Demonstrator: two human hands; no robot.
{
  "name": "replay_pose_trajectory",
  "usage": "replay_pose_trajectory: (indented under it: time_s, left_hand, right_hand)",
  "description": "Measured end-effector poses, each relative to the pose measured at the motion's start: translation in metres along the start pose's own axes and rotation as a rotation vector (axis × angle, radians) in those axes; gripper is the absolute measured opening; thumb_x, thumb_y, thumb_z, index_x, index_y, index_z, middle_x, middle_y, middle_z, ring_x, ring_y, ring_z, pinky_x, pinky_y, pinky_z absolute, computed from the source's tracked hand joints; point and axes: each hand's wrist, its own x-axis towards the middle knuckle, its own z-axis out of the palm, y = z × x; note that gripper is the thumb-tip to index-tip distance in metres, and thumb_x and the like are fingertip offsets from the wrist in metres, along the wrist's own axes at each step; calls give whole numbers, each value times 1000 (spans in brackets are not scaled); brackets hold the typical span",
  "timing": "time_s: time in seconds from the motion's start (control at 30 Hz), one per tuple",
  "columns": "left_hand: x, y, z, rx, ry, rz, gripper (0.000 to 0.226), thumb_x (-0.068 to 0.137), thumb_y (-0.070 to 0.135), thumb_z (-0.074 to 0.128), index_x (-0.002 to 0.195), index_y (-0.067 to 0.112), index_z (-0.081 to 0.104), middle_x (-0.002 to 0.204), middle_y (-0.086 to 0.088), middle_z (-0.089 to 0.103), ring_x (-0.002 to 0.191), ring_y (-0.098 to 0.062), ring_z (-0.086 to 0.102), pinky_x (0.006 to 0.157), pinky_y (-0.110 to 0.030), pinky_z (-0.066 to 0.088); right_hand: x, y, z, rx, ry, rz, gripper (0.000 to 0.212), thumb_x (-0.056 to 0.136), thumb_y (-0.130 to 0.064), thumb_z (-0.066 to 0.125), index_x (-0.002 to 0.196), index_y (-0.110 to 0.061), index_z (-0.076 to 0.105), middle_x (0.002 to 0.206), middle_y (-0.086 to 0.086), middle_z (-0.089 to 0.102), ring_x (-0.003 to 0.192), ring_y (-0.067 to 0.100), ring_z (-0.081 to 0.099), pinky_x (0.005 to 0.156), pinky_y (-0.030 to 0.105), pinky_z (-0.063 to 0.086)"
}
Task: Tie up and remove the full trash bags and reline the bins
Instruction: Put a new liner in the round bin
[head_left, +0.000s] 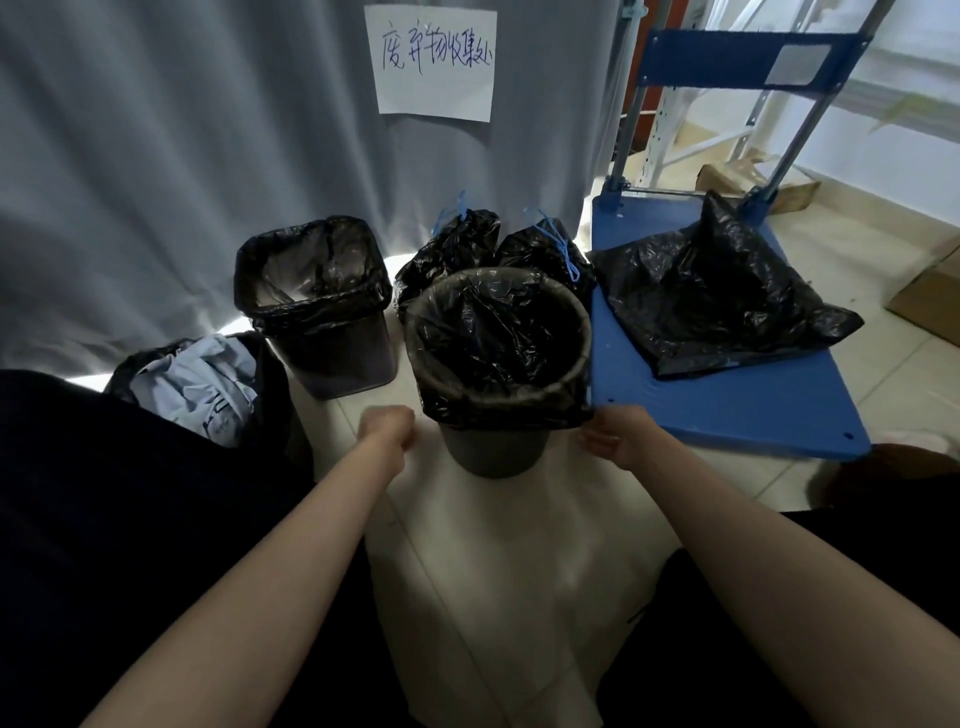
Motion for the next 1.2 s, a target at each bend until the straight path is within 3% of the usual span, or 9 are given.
replay_pose_trajectory:
  time_s: [0.07, 0.17, 0.23, 0.33, 0.5, 0.63, 0.8, 1.03, 1.2]
  left_hand:
    - [0, 8, -3, 282, 208, 345, 37, 94, 8, 46, 130, 1, 53, 128, -20, 56, 117, -32, 56, 98, -36, 44]
    - [-14, 26, 5, 546, 185, 897, 40, 99, 21, 43, 137, 10, 49, 140, -9, 45, 128, -24, 45, 108, -33, 33]
    - [-16, 27, 14, 787, 139, 1025, 46, 100, 25, 42, 142, 7, 43, 146, -9, 41, 134, -24, 40, 111, -36, 31]
    - [-13, 22, 18, 957, 142, 989, 55, 100, 22, 42, 149, 0, 28, 155, -16, 28, 143, -27, 28, 116, -35, 26]
    - [-9, 21, 18, 868, 51, 891, 60, 100, 15, 39, 151, -3, 15, 161, -17, 10, 146, -28, 23, 113, -34, 28]
    - [-6, 25, 21, 693, 4, 702, 66, 98, 16, 41, 154, 2, 9, 157, -18, 22, 141, -32, 29, 109, -37, 30]
    - [17, 55, 20, 710, 115, 735, 60, 93, 22, 53, 147, 11, 30, 140, -18, 44, 126, -37, 46, 102, -43, 37]
    - [50, 74, 18, 704, -59, 445, 55, 74, 13, 71, 127, 14, 54, 121, -13, 61, 110, -31, 59, 95, -40, 51]
    - [59, 89, 29, 745, 59, 565, 48, 76, 38, 72, 117, 17, 60, 114, -9, 64, 108, -32, 60, 89, -36, 49]
  right_hand:
    - [0, -9, 3, -165, 211, -265, 32, 95, -8, 49, 127, -6, 47, 121, 18, 55, 103, 28, 60, 93, 43, 51]
    - [-17, -21, 18, -363, 266, -723, 34, 98, -19, 46, 131, -11, 49, 129, 9, 48, 108, 18, 48, 90, 30, 37]
    - [-24, -19, 29, -548, 202, -855, 39, 99, -22, 44, 136, -12, 46, 131, 6, 46, 114, 18, 49, 87, 27, 34]
    - [-27, -13, 37, -678, 209, -863, 44, 99, -17, 42, 142, -8, 39, 136, 7, 44, 115, 19, 49, 85, 26, 34]
    - [-21, -21, 36, -556, 167, -739, 40, 97, -12, 40, 137, -6, 42, 121, 13, 55, 105, 26, 53, 82, 33, 40]
    - [-14, -27, 37, -489, 132, -531, 30, 98, -19, 39, 121, -3, 51, 117, 16, 56, 95, 25, 51, 77, 34, 37]
    - [-7, -41, 43, -524, 189, -675, 57, 94, -22, 49, 147, -8, 30, 141, 11, 42, 123, 28, 47, 96, 40, 39]
    - [13, -67, 39, -558, 46, -360, 45, 90, -13, 49, 134, -5, 41, 128, 17, 50, 108, 32, 52, 80, 37, 45]
    - [15, -75, 48, -715, 140, -446, 50, 94, -22, 51, 137, 0, 37, 138, 19, 43, 119, 36, 50, 90, 43, 45]
